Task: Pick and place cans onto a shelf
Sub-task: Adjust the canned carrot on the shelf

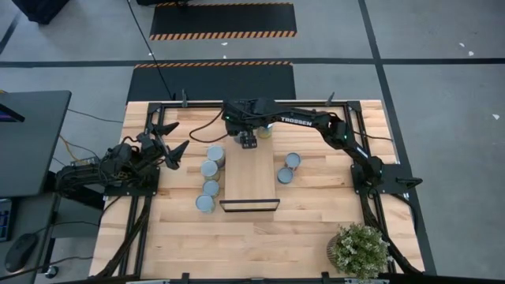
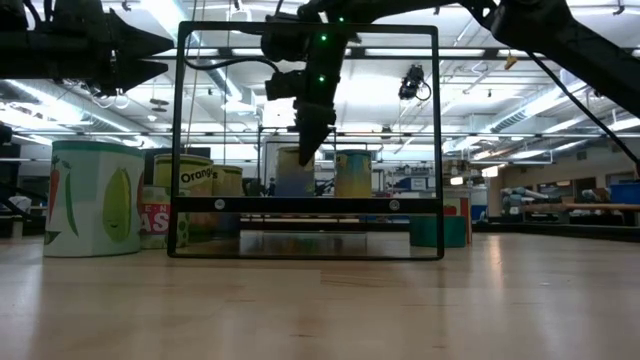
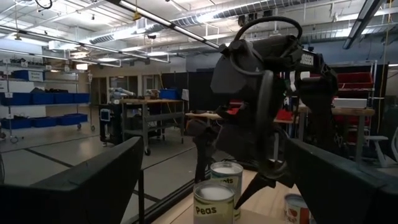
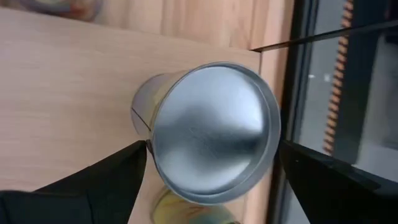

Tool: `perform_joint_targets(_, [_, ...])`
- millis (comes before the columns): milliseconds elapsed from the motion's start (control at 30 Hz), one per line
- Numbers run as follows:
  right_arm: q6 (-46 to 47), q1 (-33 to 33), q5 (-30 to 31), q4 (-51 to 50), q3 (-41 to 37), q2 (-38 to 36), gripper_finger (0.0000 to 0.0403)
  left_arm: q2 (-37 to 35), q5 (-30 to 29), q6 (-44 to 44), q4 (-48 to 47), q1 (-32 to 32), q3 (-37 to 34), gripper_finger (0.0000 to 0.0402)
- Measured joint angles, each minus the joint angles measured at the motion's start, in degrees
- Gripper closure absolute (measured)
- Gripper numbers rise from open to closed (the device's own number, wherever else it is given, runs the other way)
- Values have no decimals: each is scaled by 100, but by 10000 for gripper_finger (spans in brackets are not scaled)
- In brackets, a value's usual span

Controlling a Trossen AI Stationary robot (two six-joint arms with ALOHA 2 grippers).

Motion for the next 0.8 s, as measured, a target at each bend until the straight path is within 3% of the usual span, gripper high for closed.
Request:
perform_joint_targets(400, [-289,33,766,141,12,-2,27,0,0,2,-21,0,0,6])
perform_joint_targets(800, [104,188,734,-154,22,-416,28,0,0,13,-67,0,0,6])
